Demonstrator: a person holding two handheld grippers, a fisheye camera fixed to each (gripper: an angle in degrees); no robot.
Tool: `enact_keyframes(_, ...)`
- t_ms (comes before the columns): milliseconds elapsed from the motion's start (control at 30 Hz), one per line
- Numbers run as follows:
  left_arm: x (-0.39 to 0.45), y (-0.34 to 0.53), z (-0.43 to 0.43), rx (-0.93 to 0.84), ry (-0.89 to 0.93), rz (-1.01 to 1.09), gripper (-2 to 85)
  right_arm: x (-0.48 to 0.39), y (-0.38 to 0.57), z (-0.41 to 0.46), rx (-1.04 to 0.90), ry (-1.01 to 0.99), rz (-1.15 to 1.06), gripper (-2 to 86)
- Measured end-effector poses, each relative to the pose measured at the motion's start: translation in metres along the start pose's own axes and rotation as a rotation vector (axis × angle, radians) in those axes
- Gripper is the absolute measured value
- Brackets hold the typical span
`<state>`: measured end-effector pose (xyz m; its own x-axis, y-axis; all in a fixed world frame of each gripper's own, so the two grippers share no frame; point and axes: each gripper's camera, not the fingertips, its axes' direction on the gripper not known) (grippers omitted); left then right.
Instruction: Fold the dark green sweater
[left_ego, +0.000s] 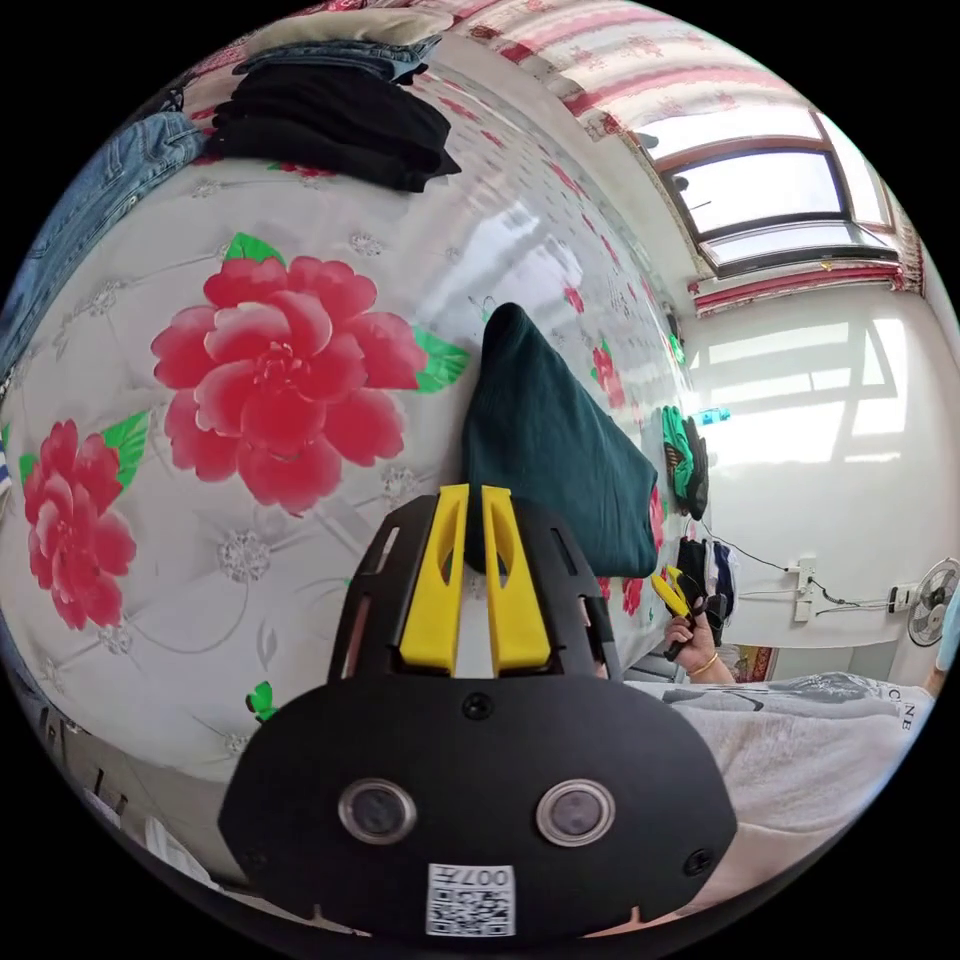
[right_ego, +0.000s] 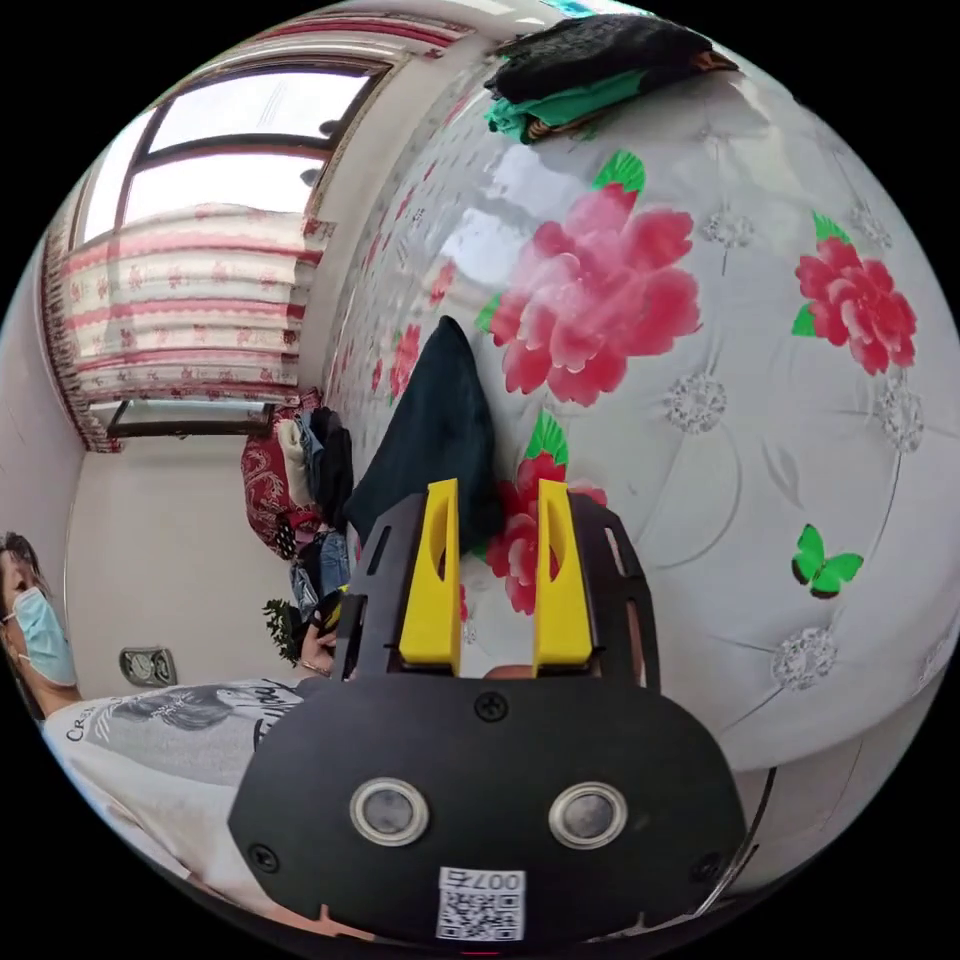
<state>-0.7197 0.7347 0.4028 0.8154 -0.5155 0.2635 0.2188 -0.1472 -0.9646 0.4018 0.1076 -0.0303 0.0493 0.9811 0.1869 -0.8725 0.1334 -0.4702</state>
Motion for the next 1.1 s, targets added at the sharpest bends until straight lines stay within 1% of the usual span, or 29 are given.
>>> enact_keyframes(100,-0.002,0.017,-0.003,-0.010,0.029,-0.033,-0.6,0.001,0.008,0.019,-0.027,-0.040,0.015,8.7)
enact_keyframes(200,-0.001,0.027,-0.013,0.013,0.048,-0.039,-0.9,-0.014,0.003,0.048,-0.075,-0.009,-0.025,8.8)
enact_keyframes(267,-0.001,0.032,-0.020,0.016,0.036,-0.040,-0.9,-0.016,-0.003,0.061,-0.060,0.006,0.038,8.5)
enact_keyframes(333,-0.001,0.042,-0.030,0.037,0.034,-0.044,-1.0,-0.017,-0.006,0.063,-0.035,-0.020,0.097,8.3)
enact_keyframes(433,-0.004,0.058,-0.044,0.069,0.053,-0.052,-1.0,-0.041,-0.007,0.058,0.010,0.015,0.073,8.1)
enact_keyframes(500,-0.008,0.069,-0.052,0.083,0.057,-0.065,-1.0,-0.077,-0.014,0.056,-0.001,0.090,-0.034,7.9)
enact_keyframes(567,-0.013,0.080,-0.060,0.090,0.056,-0.075,-1.0,-0.156,-0.024,0.064,-0.062,0.184,-0.304,7.6)
enact_keyframes(600,-0.016,0.087,-0.065,0.091,0.056,-0.081,-1.0,-0.180,-0.025,0.069,-0.081,0.213,-0.382,7.5)
enact_keyframes(633,-0.019,0.093,-0.070,0.094,0.056,-0.088,-1.0,-0.230,-0.021,0.082,-0.126,0.276,-0.551,7.4)
enact_keyframes(667,-0.020,0.096,-0.073,0.097,0.056,-0.093,-1.0,-0.278,-0.010,0.100,-0.164,0.343,-0.716,7.3)
enact_keyframes(700,-0.023,0.102,-0.079,0.102,0.051,-0.103,-1.0,-0.301,-0.003,0.110,-0.180,0.372,-0.797,7.2)
enact_keyframes(767,-0.026,0.110,-0.088,0.104,0.033,-0.112,-1.0,-0.377,0.040,0.158,-0.260,0.430,-1.092,6.9)
enact_keyframes(800,-0.028,0.115,-0.094,0.107,0.018,-0.113,-1.0,-0.391,0.053,0.172,-0.284,0.432,-1.154,6.9)
enact_keyframes(867,-0.032,0.121,-0.103,0.114,0.007,-0.116,-1.0,-0.425,0.105,0.237,-0.414,0.432,-1.344,6.8)
enact_keyframes(900,-0.036,0.125,-0.109,0.117,0.010,-0.128,-1.0,-0.428,0.118,0.256,-0.460,0.429,-1.370,6.8)
enact_keyframes(967,-0.044,0.129,-0.117,0.122,0.029,-0.155,-1.0,-0.419,0.156,0.328,-0.614,0.421,-1.382,6.9)
enact_keyframes(1000,-0.048,0.131,-0.121,0.123,0.041,-0.165,-1.0,-0.412,0.163,0.345,-0.648,0.422,-1.366,7.0)
enact_keyframes(1067,-0.053,0.131,-0.128,0.113,0.041,-0.174,-1.0,-0.381,0.181,0.399,-0.775,0.422,-1.273,7.1)
enact_keyframes(1100,-0.056,0.130,-0.132,0.104,0.036,-0.172,-1.0,-0.374,0.183,0.407,-0.803,0.410,-1.246,7.1)
